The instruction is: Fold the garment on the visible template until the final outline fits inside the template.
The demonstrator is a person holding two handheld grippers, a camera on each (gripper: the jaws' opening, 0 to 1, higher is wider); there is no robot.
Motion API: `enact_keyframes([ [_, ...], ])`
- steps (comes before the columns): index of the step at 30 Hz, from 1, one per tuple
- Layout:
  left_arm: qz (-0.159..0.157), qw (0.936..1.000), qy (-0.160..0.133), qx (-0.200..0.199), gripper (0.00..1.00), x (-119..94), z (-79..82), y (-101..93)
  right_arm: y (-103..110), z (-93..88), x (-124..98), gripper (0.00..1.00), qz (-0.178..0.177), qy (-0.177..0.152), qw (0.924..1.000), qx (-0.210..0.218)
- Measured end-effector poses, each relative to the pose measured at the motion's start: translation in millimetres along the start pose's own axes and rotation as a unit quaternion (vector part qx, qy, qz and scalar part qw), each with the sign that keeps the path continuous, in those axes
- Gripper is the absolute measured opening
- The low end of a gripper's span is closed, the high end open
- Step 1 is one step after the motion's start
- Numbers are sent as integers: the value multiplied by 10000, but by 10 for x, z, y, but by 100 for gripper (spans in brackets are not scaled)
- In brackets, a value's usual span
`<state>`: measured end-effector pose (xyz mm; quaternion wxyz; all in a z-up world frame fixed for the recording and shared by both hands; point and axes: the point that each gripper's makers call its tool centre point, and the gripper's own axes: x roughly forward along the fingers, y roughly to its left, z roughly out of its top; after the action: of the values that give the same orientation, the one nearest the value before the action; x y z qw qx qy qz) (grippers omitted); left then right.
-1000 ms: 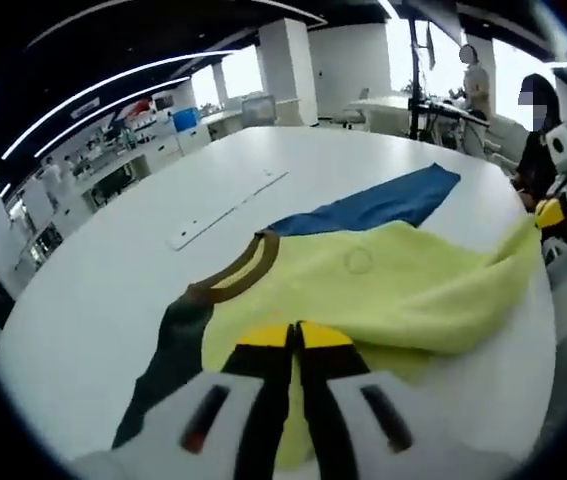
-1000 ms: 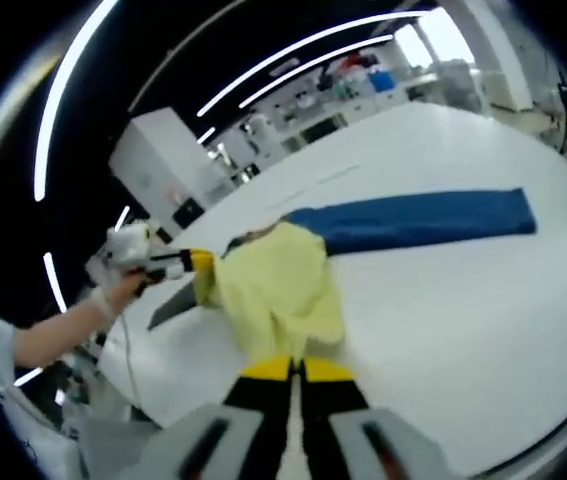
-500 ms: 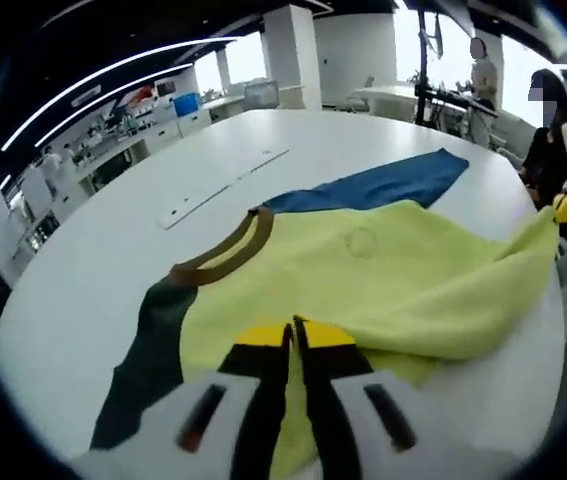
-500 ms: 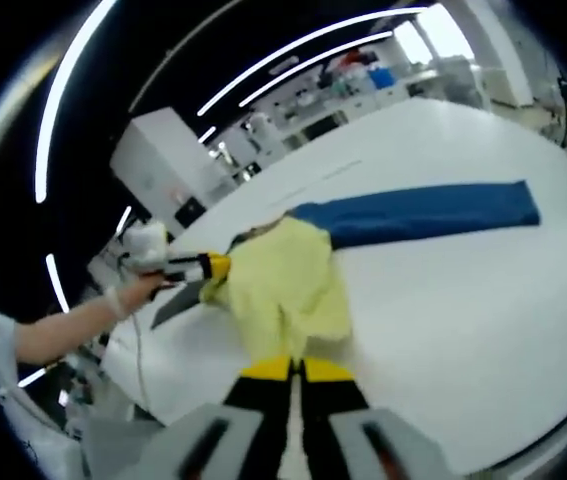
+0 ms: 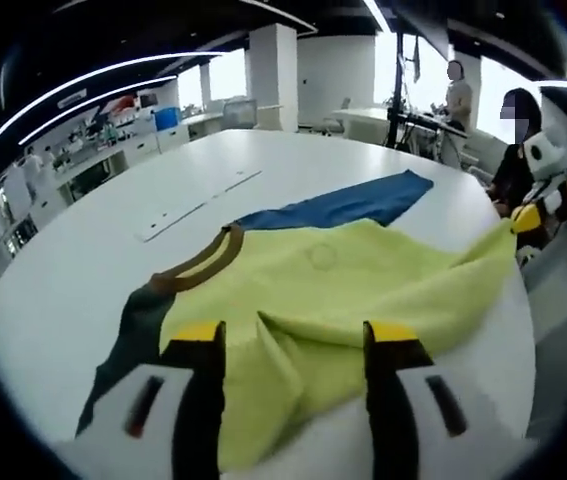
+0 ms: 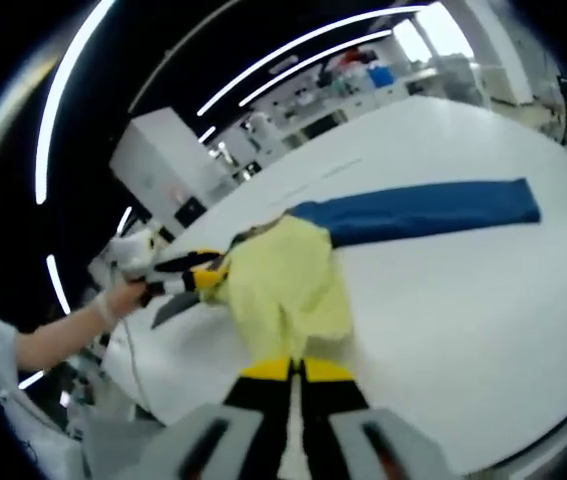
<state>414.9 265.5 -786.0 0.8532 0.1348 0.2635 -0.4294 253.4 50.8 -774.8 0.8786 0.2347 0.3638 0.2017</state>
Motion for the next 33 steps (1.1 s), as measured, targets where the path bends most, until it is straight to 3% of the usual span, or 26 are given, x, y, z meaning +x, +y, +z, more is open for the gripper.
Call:
enact_keyframes([
  [6, -340, 9985, -312, -284, 72, -139, 101, -205, -1, 3, -6, 0, 2, 0, 10000, -11],
  [13, -520, 9968, -464, -401, 71, -315, 137, -453, -4, 4, 0, 0, 10, -3, 10000, -19],
  [24, -522, 9949, -170, -841, 57, -402, -341, -492, -9, 0, 7, 0, 15, 6, 10000, 0],
  [33, -90, 9939, 1, -1102, 38, -342, -565, -320, -7, -18, 6, 0, 19, 44, 10000, -18],
])
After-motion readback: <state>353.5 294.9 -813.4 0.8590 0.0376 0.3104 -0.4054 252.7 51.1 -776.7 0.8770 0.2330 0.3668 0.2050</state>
